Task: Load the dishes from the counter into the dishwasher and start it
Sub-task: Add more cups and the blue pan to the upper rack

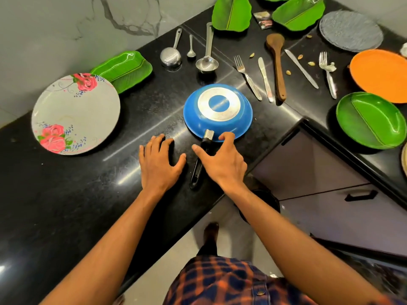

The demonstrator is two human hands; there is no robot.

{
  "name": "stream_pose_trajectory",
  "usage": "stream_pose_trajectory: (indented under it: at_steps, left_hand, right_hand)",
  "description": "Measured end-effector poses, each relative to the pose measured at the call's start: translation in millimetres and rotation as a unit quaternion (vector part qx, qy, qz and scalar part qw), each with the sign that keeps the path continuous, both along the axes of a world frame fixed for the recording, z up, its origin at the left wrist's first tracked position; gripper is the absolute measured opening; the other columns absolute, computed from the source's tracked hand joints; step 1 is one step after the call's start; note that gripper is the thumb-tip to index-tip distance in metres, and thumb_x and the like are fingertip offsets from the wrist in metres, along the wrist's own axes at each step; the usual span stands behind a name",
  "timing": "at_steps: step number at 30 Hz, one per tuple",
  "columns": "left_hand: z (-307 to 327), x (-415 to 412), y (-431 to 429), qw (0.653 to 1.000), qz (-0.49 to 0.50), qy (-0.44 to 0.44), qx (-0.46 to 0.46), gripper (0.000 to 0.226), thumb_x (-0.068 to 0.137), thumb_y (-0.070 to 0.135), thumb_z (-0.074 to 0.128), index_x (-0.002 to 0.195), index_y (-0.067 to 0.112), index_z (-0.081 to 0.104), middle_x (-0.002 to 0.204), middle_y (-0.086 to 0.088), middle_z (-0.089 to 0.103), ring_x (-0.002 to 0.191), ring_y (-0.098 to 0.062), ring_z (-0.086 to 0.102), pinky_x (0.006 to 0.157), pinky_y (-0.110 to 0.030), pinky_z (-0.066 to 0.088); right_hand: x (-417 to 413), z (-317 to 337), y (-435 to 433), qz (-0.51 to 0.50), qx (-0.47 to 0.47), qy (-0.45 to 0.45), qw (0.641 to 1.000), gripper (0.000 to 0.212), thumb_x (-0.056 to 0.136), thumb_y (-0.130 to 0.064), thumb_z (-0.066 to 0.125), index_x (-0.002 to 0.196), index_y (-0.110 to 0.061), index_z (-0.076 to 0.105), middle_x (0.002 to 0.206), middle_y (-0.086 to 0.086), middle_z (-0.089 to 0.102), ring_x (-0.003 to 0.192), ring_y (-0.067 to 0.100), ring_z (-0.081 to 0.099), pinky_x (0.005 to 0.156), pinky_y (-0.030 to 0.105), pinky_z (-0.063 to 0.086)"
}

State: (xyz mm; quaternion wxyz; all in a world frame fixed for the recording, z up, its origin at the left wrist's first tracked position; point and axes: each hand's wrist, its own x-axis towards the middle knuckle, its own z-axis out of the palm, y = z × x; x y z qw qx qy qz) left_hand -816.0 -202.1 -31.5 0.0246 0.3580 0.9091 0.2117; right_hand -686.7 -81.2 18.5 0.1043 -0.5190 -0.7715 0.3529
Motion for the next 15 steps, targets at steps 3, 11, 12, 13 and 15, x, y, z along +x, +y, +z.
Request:
stream_pose_trajectory:
  at_steps: [3,11,12,13,15]
  left_hand:
    - [2,2,1,1.000,0.005,-0.001,0.007,0.052,0.087,0.051,0.061,0.131,0.023,0.055,0.147,-0.002,0.045,0.144,-0.024,0.034,0.122,-0.054,0.014]
    - [1,1,2,1.000,0.003,-0.003,0.011,0.049,0.085,0.052,0.057,0.124,0.022,0.057,0.140,-0.003,0.049,0.138,-0.028,0.039,0.117,-0.058,0.022]
    - [2,1,3,1.000,0.004,-0.005,0.016,0.048,0.083,0.052,0.056,0.121,0.022,0.058,0.138,-0.004,0.050,0.136,-0.028,0.041,0.115,-0.059,0.024]
    - [3,2,5,1.000,0.008,-0.009,0.025,0.046,0.082,0.051,0.056,0.118,0.022,0.060,0.136,-0.005,0.051,0.134,-0.029,0.043,0.113,-0.060,0.026]
    - [5,6,12,0.998,0.016,-0.018,0.050,0.041,0.081,0.043,0.059,0.116,0.021,0.062,0.128,-0.005,0.053,0.127,-0.028,0.047,0.111,-0.063,0.027]
  right_hand:
    - [-9,0,-1,0.009,0.029,-0.011,0.999,0.068,0.077,-0.069,0.068,0.119,-0.028,0.033,0.123,-0.003,0.064,0.108,0.033,0.064,0.074,0.039,0.034]
    - [25,4,19,0.003,0.030,-0.047,0.998,0.053,0.076,-0.042,0.067,0.111,-0.029,0.029,0.098,-0.005,0.058,0.091,0.037,0.062,0.073,0.040,0.038]
    - [36,4,24,-0.009,0.029,-0.054,0.998,0.054,0.076,-0.043,0.067,0.113,-0.030,0.030,0.098,-0.006,0.057,0.092,0.035,0.061,0.073,0.039,0.037]
    - [45,3,27,-0.023,0.028,-0.058,0.998,0.055,0.076,-0.043,0.067,0.115,-0.030,0.031,0.100,-0.007,0.057,0.093,0.034,0.061,0.074,0.039,0.036]
    - [60,0,32,-0.047,0.029,-0.055,0.997,0.059,0.076,-0.047,0.069,0.120,-0.032,0.032,0.109,-0.005,0.061,0.098,0.032,0.062,0.075,0.038,0.037]
